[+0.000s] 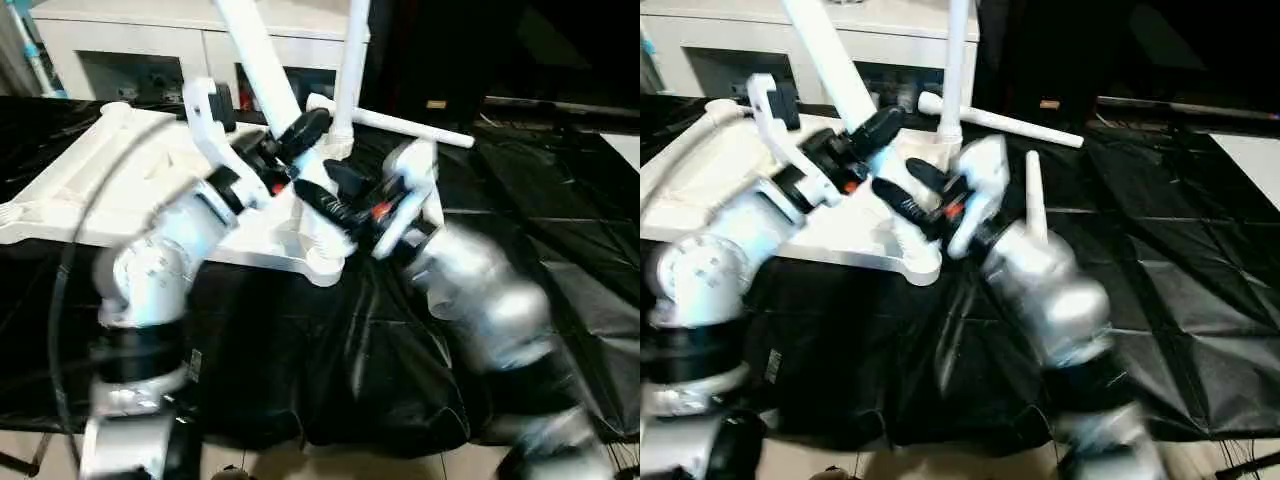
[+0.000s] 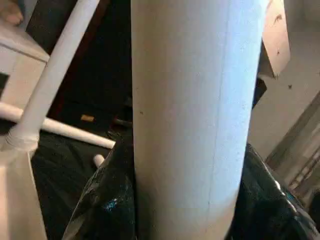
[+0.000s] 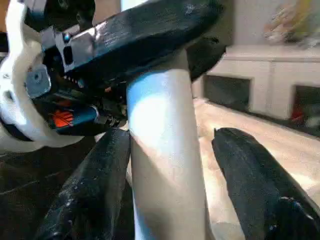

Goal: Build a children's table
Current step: Rotate table base

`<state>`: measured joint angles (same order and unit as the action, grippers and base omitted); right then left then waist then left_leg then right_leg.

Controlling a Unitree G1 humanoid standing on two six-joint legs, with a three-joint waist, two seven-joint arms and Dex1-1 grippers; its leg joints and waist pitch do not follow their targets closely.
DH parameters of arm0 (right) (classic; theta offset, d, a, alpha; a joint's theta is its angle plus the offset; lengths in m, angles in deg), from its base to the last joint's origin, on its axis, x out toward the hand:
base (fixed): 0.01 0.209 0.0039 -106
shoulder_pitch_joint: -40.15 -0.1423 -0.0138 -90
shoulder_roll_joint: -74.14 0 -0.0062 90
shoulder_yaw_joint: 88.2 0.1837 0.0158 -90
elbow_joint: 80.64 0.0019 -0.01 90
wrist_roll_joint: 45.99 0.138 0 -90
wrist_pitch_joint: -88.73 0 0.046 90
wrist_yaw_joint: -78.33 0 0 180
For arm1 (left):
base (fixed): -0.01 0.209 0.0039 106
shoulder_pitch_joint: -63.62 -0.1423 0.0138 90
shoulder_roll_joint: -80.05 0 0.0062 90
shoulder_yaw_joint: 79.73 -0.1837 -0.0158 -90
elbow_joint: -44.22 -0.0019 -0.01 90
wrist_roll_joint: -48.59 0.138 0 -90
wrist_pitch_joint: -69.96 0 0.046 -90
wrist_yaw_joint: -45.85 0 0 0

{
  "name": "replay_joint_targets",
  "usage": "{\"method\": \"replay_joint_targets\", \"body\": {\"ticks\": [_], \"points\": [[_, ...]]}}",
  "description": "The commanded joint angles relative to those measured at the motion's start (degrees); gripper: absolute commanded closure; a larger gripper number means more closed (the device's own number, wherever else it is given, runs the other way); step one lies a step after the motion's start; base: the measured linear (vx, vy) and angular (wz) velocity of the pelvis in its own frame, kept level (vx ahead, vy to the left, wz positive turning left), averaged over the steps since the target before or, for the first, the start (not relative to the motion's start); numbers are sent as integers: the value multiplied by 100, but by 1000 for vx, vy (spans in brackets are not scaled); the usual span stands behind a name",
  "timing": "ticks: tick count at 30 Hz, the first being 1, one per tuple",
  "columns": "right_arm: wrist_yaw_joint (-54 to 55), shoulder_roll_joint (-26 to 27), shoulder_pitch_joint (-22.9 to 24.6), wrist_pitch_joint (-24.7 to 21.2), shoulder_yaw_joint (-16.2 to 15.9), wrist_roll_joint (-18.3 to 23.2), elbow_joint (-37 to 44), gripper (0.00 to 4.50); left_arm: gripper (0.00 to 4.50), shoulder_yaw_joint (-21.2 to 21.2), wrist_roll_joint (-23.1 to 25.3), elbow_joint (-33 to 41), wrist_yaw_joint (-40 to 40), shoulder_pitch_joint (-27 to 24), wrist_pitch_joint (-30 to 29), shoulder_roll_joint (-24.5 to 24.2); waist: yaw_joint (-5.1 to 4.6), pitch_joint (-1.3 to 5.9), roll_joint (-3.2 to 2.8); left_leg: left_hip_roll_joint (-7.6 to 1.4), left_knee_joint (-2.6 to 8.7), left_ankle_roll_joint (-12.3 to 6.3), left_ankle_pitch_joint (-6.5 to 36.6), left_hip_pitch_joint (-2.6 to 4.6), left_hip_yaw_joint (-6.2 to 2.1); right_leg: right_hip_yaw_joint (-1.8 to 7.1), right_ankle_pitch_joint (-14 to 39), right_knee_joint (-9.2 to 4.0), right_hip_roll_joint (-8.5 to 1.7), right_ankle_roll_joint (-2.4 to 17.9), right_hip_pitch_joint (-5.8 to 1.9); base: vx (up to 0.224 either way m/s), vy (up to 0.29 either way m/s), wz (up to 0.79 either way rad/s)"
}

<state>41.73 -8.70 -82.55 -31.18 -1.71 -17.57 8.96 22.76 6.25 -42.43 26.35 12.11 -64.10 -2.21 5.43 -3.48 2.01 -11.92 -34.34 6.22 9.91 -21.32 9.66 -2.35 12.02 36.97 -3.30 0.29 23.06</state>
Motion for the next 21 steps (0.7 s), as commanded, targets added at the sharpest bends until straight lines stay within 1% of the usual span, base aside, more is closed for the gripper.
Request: {"method": "replay_joint_targets", "body": {"ticks": [1,2,4,5,6,7,9,10,11,12,13,15,16,19,21], "points": [[-231,-243,-138,-566,185,279,28,161,260,-107,11,14,-173,92,-103,-74,29,428,-24,-24,338,-116,513,37,0,224,-132,-380,-287,897,-376,0,0,0],[-299,-328,-189,-732,189,331,0,161,260,-122,3,14,-202,98,-119,-100,43,429,-25,-28,332,-107,462,29,5,227,-177,-378,-298,931,-376,0,0,0],[-543,-560,-316,-1100,129,401,-94,161,260,-203,-47,40,-352,104,-177,-180,57,432,-13,-22,328,-96,455,37,12,222,-141,-382,-293,982,-377,0,0,0],[-672,-651,-364,-1159,75,387,-135,161,260,-253,-80,66,-428,103,-216,-213,64,436,3,-24,330,-107,440,36,13,220,-127,-383,-298,992,-384,0,0,0],[-739,-709,-404,-1253,46,424,-157,161,260,-285,-127,92,-489,99,-257,-233,74,431,-9,-33,327,-93,451,30,17,226,-78,-384,-313,1010,-371,0,0,0],[-763,-730,-419,-1286,36,437,-164,161,260,-296,-143,102,-510,98,-271,-239,80,434,-1,-31,324,-77,442,28,17,223,-41,-378,-318,1025,-380,0,0,0],[-855,-785,-524,-1486,2,569,-210,161,260,-388,-215,148,-629,99,-359,-268,88,433,36,-38,329,-88,451,37,23,222,52,-392,-324,1040,-374,0,0,0],[-891,-779,-593,-1605,-10,655,-237,161,260,-446,-240,178,-690,97,-399,-277,90,435,20,-44,326,-83,439,33,20,223,56,-381,-330,1064,-367,0,0,0],[-891,-779,-593,-1605,-10,655,-237,161,260,-446,-240,178,-690,97,-399,-277,96,437,17,-45,326,-74,428,37,18,219,61,-380,-329,1077,-365,0,0,0],[-942,-788,-672,-1743,-32,720,-261,161,260,-496,-243,193,-743,104,-426,-282,90,434,27,-44,324,-70,430,33,24,221,59,-382,-325,1079,-362,0,0,0],[-994,-803,-728,-1824,-75,728,-276,161,260,-522,-234,197,-780,112,-437,-284,98,435,23,-42,325,-70,415,35,23,222,37,-379,-323,1087,-367,0,0,0],[-1124,-857,-822,-1880,-230,589,-319,161,260,-570,-197,183,-831,135,-426,-305,107,435,24,-48,324,-67,414,30,18,219,40,-376,-328,1070,-369,0,0,0],[-1129,-860,-827,-1876,-245,571,-323,161,260,-572,-196,182,-833,137,-425,-306,108,435,23,-47,324,-47,400,33,21,221,38,-377,-329,1064,-363,0,0,0],[-1111,-881,-880,-1813,-472,324,-402,161,260,-582,-231,189,-883,146,-416,-306,123,437,36,-46,326,-11,380,31,22,222,21,-376,-330,1029,-367,0,0,0],[-1075,-874,-893,-1818,-511,287,-445,161,260,-596,-269,216,-949,134,-414,-324,123,443,32,-48,324,13,385,34,21,222,1,-374,-334,1036,-367,0,0,0]]}}
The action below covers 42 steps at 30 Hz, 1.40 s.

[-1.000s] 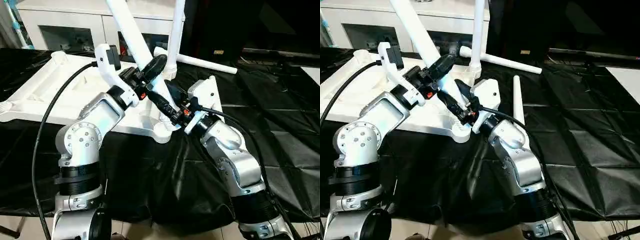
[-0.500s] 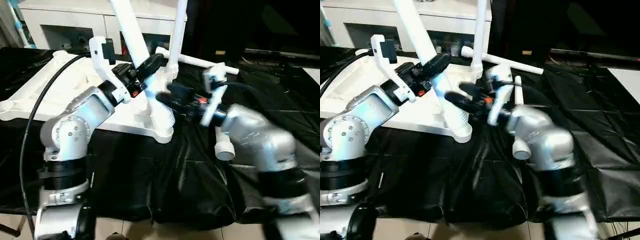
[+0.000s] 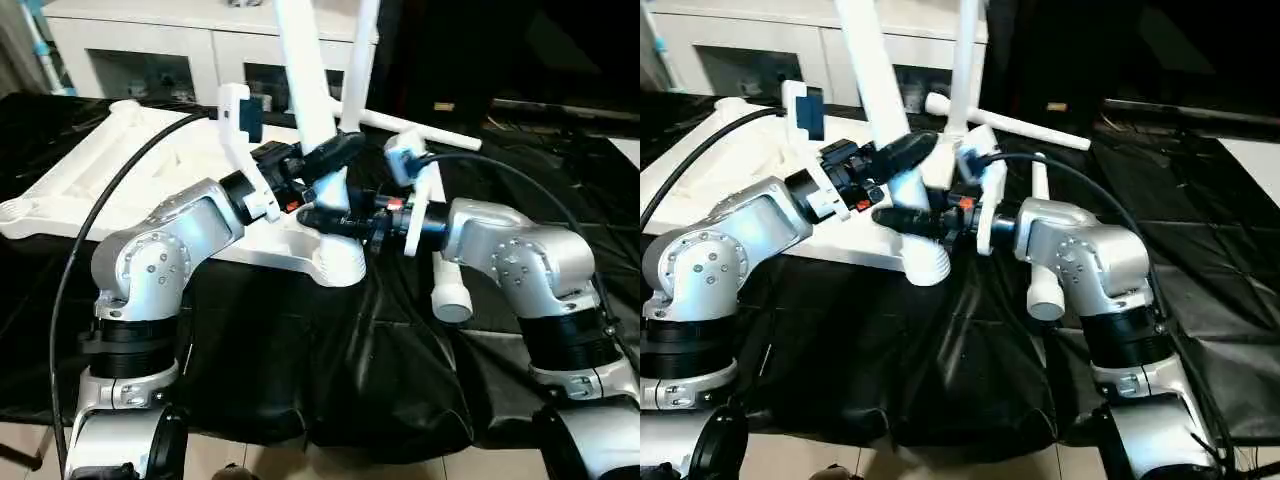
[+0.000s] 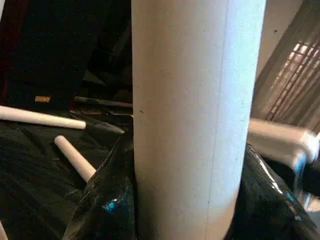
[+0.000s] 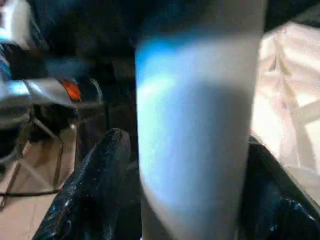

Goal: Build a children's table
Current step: Rotate table base

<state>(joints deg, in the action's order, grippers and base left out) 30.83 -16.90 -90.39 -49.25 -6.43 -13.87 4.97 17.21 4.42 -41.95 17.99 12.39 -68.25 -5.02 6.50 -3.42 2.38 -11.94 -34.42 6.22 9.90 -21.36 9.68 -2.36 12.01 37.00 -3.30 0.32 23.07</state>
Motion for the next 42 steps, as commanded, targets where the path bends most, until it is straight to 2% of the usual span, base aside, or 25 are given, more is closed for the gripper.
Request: {"method": "replay_joint_targets", "body": {"ticks": [1,7,11,12,15,17,23,34,35,38,40,42], "points": [[29,-55,-115,-15,-56,-103,-62,161,260,-58,-119,201,-182,88,-4,-64,15,434,-3,-45,337,22,384,36,19,221,-10,-374,-330,1044,-365,0,0,0],[-79,-114,-131,-23,-81,-95,-69,161,261,-248,-282,511,-932,-115,0,-349,10,431,0,-52,343,22,437,45,18,219,15,-367,-328,1035,-359,0,0,0],[-663,-310,-50,-200,-54,241,174,161,261,-283,-507,618,-1713,-234,-100,-757,9,423,-15,-52,352,22,541,53,19,220,125,-372,-320,1035,-354,0,0,0],[-749,-349,-31,-235,-69,284,223,161,261,-291,-518,606,-1814,-241,-105,-826,11,421,-5,-56,354,29,529,53,19,220,109,-368,-322,1029,-357,0,0,0],[-1010,-506,29,-325,-145,394,387,161,261,-345,-517,531,-2101,-255,-160,-1063,17,414,-23,-59,360,53,601,66,19,220,229,-377,-324,1018,-337,0,0,0],[-1199,-615,64,-381,-200,457,494,161,261,-429,-415,447,-2295,-264,-144,-1231,31,410,-19,-58,367,67,641,70,16,226,351,-387,-323,947,-339,0,0,0],[-1348,-670,73,-418,-296,486,559,161,261,-463,-404,347,-2461,-197,-87,-1294,19,428,-16,-55,354,98,560,57,18,223,174,-366,-329,1054,-347,0,0,0],[-1259,-539,148,-446,-434,385,502,161,261,-353,-680,391,-2384,-129,-113,-982,25,431,4,-53,347,68,545,45,21,221,147,-363,-340,1115,-361,0,0,0],[-1221,-507,143,-447,-418,382,475,187,261,-401,-629,397,-2413,-136,-111,-1013,27,435,2,-54,345,64,542,52,21,222,160,-364,-337,1098,-356,0,0,0],[-1177,-469,100,-477,-347,436,421,194,261,-408,-592,364,-2458,-143,-99,-1049,24,437,-3,-54,346,53,509,55,19,220,88,-357,-330,1092,-355,0,0,0],[-1182,-472,96,-486,-335,454,418,226,261,-400,-579,349,-2463,-139,-93,-1067,24,435,-6,-54,348,64,518,52,17,219,99,-357,-331,1087,-357,0,0,0],[-1184,-470,101,-495,-325,469,427,237,261,-391,-527,330,-2464,-134,-55,-1107,26,438,-7,-53,345,69,508,54,20,220,71,-354,-331,1089,-357,0,0,0]]}}
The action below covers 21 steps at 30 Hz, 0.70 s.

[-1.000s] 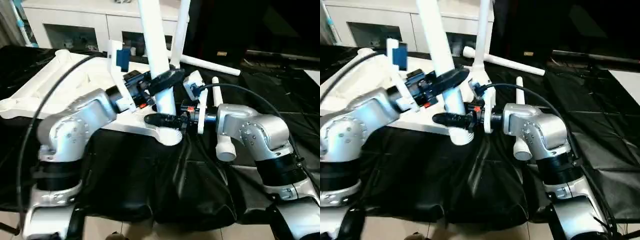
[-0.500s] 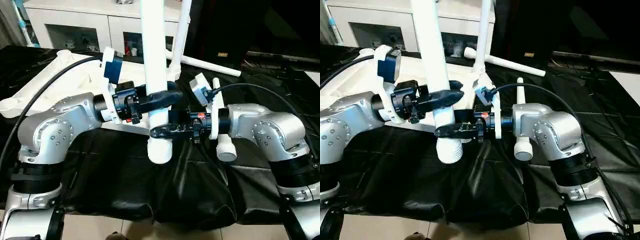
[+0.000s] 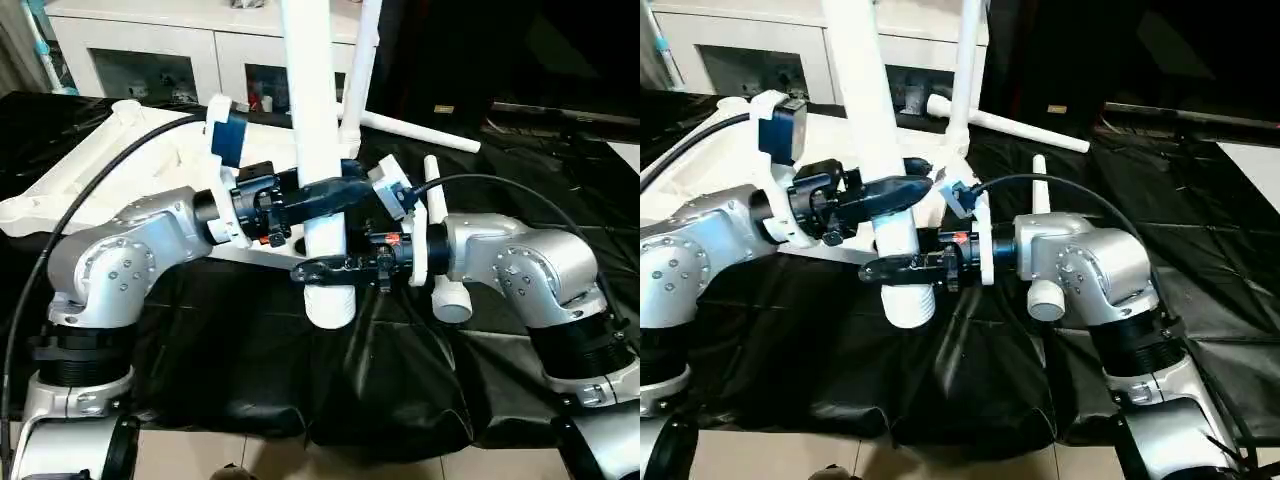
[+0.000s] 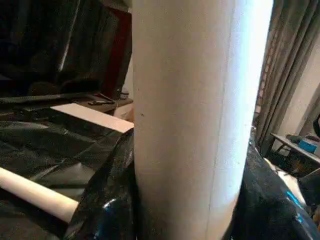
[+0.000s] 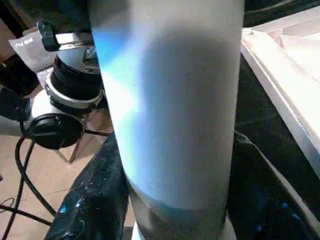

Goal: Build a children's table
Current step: Rotate table base

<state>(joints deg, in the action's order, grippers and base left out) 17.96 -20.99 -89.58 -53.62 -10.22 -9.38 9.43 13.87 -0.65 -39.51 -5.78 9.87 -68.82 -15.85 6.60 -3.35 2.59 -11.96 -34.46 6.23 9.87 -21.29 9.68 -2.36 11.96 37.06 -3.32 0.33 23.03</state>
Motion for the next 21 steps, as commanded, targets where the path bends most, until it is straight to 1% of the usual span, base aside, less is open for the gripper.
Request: {"method": "replay_joint_targets", "body": {"ticks": [1,2,4,5,6,7,8,9,10,12,14,15,16,17,19,21], "points": [[108,-50,37,-69,59,16,0,241,261,-24,53,41,-33,140,55,-38,18,429,-36,-51,351,73,518,47,16,221,87,-361,-330,1081,-352,0,0,0],[118,-39,45,-72,62,12,5,250,226,1,85,-5,8,167,71,-44,15,428,-33,-48,350,74,521,49,19,221,91,-366,-325,1079,-346,0,0,0],[128,-27,60,-71,63,4,12,251,192,59,21,-89,60,222,-12,-31,24,431,-34,-45,350,87,534,53,20,220,113,-366,-327,1071,-350,0,0,0],[134,-18,79,-67,62,-7,21,253,192,118,-82,-158,97,273,-117,-12,26,430,-34,-44,352,94,537,47,18,220,114,-362,-326,1063,-355,0,0,0],[145,-10,96,-63,56,-14,30,254,186,142,-98,-152,88,288,-98,-18,28,429,-47,-46,353,105,547,48,12,218,116,-359,-327,1061,-354,0,0,0],[152,-5,108,-61,51,-17,36,257,174,152,-98,-139,76,294,-69,-25,28,434,-36,-43,352,104,521,48,14,217,92,-364,-329,1061,-358,0,0,0],[158,-3,126,-55,40,-26,45,259,160,173,-82,-143,105,320,-35,-27,29,438,-38,-45,349,102,493,44,11,217,15,-354,-329,1080,-362,0,0,0],[159,-6,155,-37,9,-50,59,259,160,179,-61,-133,78,353,9,-54,28,440,-39,-43,347,99,475,40,10,216,-31,-349,-329,1088,-366,0,0,0],[158,-9,166,-29,-4,-60,64,261,150,180,-53,-131,66,367,25,-66,29,440,-39,-44,348,87,464,42,11,215,-72,-349,-328,1099,-362,0,0,0],[149,-32,203,7,-64,-120,86,261,144,173,24,-159,95,423,88,-90,28,434,-42,-46,353,91,505,45,10,213,-17,-356,-329,1102,-359,0,0,0],[140,-62,250,64,-144,-191,104,262,144,111,112,-173,-27,477,190,-155,28,431,-45,-49,355,107,554,49,9,215,72,-363,-335,1080,-361,0,0,0],[139,-71,266,87,-172,-218,107,262,144,100,102,-173,-56,497,174,-169,32,433,-58,-48,352,116,555,50,6,215,78,-359,-336,1075,-359,0,0,0],[138,-77,275,100,-187,-234,108,262,171,93,92,-173,-74,508,160,-176,25,433,-53,-47,354,127,558,52,8,214,75,-358,-332,1073,-358,0,0,0],[142,-92,291,138,-231,-282,112,262,178,49,96,-207,-53,538,42,-192,26,435,-63,-48,352,137,556,54,9,214,45,-355,-331,1083,-356,0,0,0],[138,-103,295,157,-250,-303,117,262,178,32,112,-217,-47,540,30,-191,28,436,-61,-50,349,137,550,54,8,215,-14,-348,-331,1106,-357,0,0,0],[129,-118,304,193,-279,-342,121,262,206,29,109,-229,-39,538,32,-177,33,437,-61,-50,351,141,540,53,6,214,-38,-344,-332,1116,-358,0,0,0]]}}
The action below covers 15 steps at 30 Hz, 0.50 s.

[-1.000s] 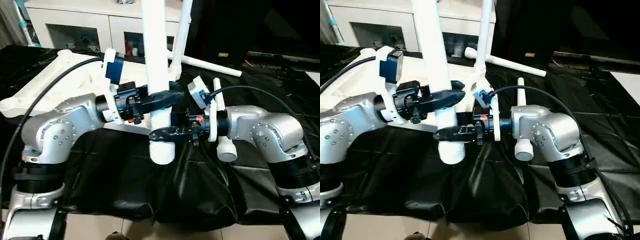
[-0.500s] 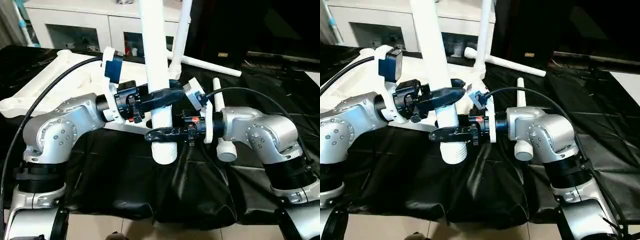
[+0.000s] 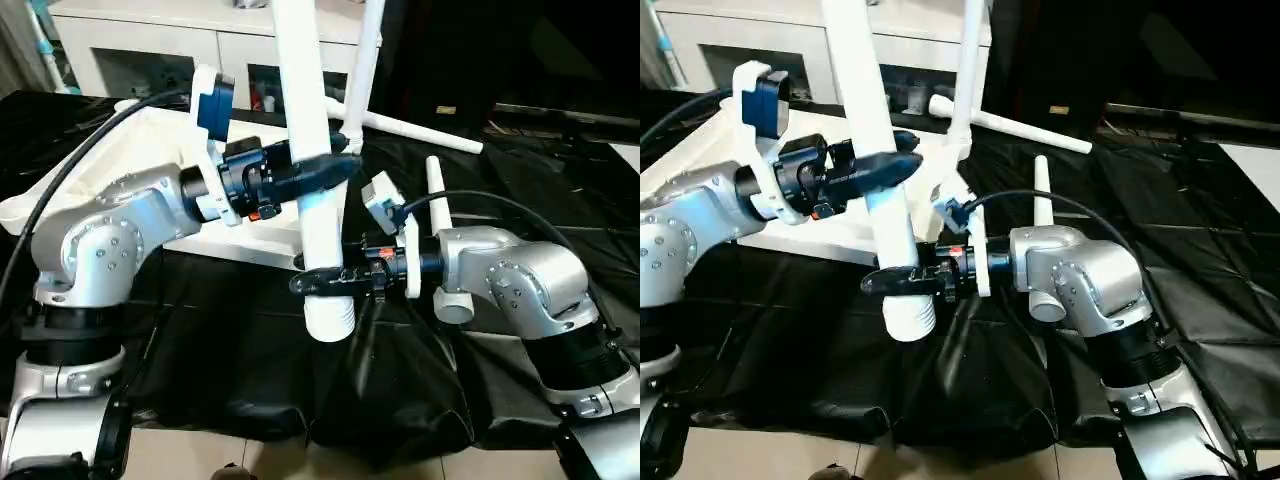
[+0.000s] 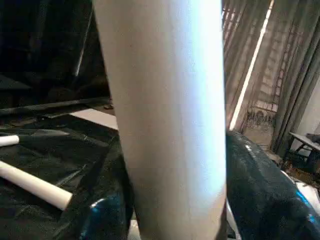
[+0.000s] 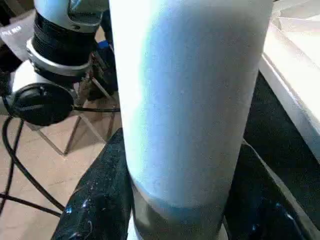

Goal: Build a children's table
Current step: Rotate table base

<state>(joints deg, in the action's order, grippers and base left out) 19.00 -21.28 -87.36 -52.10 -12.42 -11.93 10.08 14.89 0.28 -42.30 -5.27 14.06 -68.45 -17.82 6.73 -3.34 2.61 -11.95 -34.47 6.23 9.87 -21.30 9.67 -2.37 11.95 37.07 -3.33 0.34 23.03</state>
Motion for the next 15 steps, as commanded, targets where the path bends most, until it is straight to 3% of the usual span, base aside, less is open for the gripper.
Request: {"method": "replay_joint_targets", "body": {"ticks": [1,12,15], "points": [[24,-89,81,42,-58,-88,56,262,216,-74,15,51,-90,119,-4,20,20,436,-71,-47,349,146,549,52,10,217,-60,-349,-331,1121,-360,0,0,0],[-32,-91,91,288,-94,-196,11,262,263,65,-37,-61,-17,238,112,48,20,441,-47,-48,342,90,507,51,11,217,-92,-339,-334,1149,-365,0,0,0],[-78,-34,73,435,-53,-218,-24,192,264,74,-8,-95,-20,266,113,49,18,435,-42,-48,344,88,519,48,12,215,-40,-343,-334,1138,-360,0,0,0]]}}
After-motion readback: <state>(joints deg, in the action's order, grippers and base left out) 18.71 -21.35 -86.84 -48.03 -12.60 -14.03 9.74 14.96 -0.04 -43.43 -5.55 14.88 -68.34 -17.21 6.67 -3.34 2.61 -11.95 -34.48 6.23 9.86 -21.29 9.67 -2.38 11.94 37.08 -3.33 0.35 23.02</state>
